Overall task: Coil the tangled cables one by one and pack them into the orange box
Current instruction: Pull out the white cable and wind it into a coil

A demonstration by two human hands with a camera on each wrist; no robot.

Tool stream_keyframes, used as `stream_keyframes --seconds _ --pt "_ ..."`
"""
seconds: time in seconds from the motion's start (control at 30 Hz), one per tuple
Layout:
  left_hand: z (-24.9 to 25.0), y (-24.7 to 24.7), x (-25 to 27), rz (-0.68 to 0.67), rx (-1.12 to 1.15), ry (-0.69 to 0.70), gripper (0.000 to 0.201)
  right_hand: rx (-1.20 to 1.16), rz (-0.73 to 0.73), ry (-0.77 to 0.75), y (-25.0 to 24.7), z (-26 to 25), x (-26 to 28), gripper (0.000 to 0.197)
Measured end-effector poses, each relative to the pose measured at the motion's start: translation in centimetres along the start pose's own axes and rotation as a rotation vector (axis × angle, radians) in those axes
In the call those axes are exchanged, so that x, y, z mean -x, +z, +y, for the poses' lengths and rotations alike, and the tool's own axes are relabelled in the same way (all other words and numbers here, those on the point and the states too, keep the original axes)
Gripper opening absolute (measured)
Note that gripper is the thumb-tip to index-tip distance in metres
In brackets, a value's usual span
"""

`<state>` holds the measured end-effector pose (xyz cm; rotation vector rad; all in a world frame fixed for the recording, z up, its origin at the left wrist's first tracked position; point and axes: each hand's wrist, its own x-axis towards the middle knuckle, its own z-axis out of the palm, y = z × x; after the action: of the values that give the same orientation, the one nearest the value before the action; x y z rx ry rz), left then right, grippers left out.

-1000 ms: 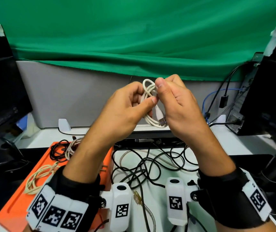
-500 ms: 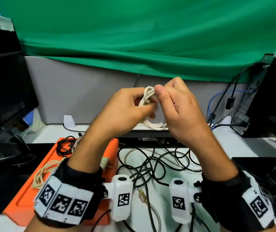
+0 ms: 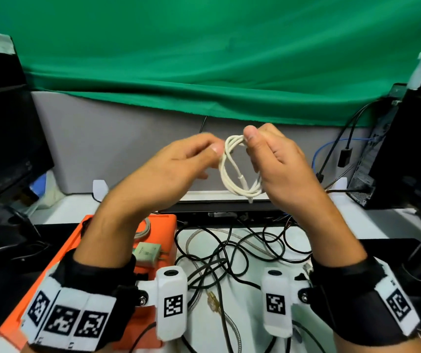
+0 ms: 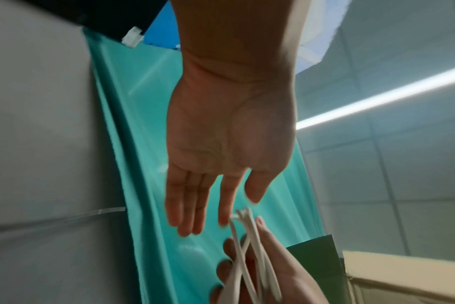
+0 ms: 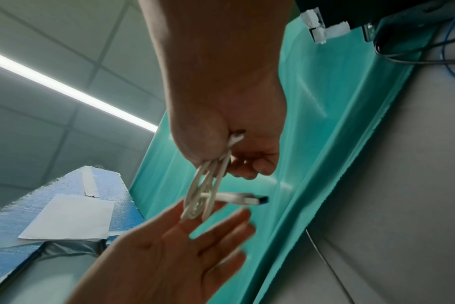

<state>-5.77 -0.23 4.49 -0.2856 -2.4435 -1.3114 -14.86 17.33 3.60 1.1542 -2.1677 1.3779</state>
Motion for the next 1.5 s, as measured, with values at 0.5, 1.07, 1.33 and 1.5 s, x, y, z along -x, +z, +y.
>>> stream_keyframes --seconds 0.5,1.07,1.33,1.5 --pt "0.2 3.2 -1.0 0.448 -0.222 0.243 0.034 -0.240 -0.139 0.083 -0.1 -0.9 0.3 0.041" --pt "1.8 3.3 -0.8 0.455 0.240 0.202 0.038 -0.373 0.171 -0.040 0.0 -2.0 0.5 0.011" --pt "1.5 3.5 -0.5 0.657 -0.108 0.303 0.035 -0.924 0.064 0.269 1.1 -2.8 0.5 0.009" --pt "0.6 3.1 -0.5 0.701 -0.249 0.414 0.026 -1.145 -0.024 0.434 1.4 -2.8 0.4 0.014"
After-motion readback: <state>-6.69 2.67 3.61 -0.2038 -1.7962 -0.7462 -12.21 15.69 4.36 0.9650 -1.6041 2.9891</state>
